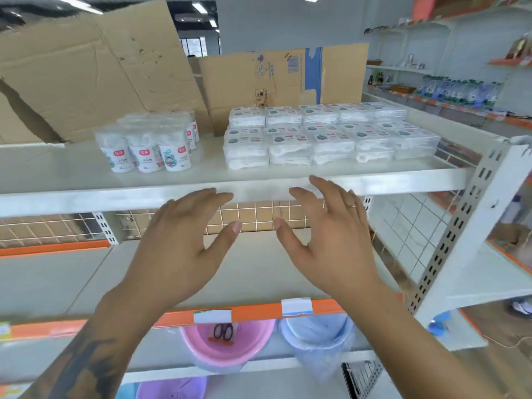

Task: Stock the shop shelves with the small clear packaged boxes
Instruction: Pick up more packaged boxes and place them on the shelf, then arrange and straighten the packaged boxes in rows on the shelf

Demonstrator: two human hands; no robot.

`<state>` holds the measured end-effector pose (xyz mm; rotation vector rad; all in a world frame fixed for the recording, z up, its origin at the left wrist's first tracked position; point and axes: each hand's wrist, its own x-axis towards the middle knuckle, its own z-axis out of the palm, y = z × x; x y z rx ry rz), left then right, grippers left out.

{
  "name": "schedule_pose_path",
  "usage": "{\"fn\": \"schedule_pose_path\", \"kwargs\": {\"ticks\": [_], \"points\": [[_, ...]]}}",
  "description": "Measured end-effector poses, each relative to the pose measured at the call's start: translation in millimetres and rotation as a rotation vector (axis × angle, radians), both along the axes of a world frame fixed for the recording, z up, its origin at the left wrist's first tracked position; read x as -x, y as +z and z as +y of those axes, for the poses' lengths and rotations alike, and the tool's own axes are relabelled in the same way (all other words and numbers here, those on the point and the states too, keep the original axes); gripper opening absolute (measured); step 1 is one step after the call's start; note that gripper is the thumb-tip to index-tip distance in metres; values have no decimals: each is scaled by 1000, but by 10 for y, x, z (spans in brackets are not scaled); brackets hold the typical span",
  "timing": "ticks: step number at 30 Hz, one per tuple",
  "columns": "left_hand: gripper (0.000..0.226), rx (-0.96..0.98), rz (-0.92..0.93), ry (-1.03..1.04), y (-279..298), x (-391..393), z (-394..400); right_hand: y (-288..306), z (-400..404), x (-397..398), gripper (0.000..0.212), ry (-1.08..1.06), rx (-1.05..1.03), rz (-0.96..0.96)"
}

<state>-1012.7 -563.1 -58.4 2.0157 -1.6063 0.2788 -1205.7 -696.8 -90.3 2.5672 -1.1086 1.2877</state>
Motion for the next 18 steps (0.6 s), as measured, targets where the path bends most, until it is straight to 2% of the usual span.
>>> {"fn": "schedule_pose_path", "kwargs": {"ticks": [8, 18], "points": [[51, -89, -45, 128, -567, -607, 1208, -411, 1190, -741, 51, 75, -32, 24], [50, -153, 9, 469, -994, -1571, 3057, -807, 2650, -2153, 45, 415, -157, 93]]}}
